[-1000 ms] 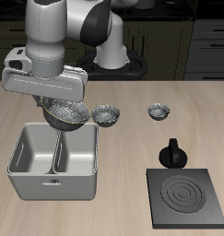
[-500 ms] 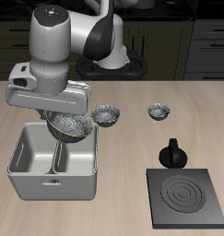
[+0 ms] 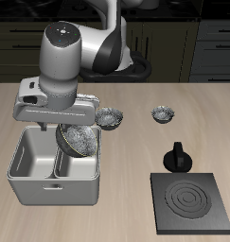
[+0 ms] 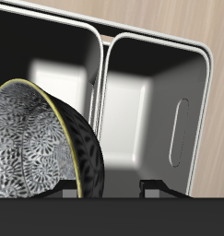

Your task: Place the largest bowl in the left side of the drainer and the medium bowl in the right side

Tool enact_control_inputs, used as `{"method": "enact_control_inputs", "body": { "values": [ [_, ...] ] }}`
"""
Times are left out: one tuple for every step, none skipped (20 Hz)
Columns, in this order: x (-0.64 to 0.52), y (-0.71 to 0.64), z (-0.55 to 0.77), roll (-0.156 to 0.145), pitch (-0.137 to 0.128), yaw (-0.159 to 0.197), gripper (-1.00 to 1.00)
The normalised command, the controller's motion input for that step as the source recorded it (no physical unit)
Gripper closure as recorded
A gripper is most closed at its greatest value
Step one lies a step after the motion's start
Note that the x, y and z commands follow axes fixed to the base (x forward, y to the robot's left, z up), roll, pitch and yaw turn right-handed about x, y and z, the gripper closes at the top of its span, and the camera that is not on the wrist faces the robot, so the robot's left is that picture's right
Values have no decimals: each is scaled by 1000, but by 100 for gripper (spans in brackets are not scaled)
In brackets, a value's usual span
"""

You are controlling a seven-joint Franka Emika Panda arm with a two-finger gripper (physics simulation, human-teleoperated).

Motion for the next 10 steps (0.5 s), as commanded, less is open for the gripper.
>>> {"method": "enact_control_inputs", "body": {
  "values": [
    [-242, 177, -199, 58, 58, -37, -100],
    [-261, 325, -43, 61, -54, 176, -100],
    [-647, 533, 11, 130, -9, 17, -100],
    [-290, 311, 80, 95, -66, 110, -100],
    [-829, 833, 154, 198, -45, 139, -100],
    [-237, 127, 191, -7, -57, 23, -100],
    [60, -65, -10, 0, 0, 0, -100],
    [-837, 465, 488, 100, -68, -29, -100],
    [-374, 203, 383, 39, -129, 30, -100],
    [-159, 61, 307, 25, -32, -10, -100]
  ]
}}
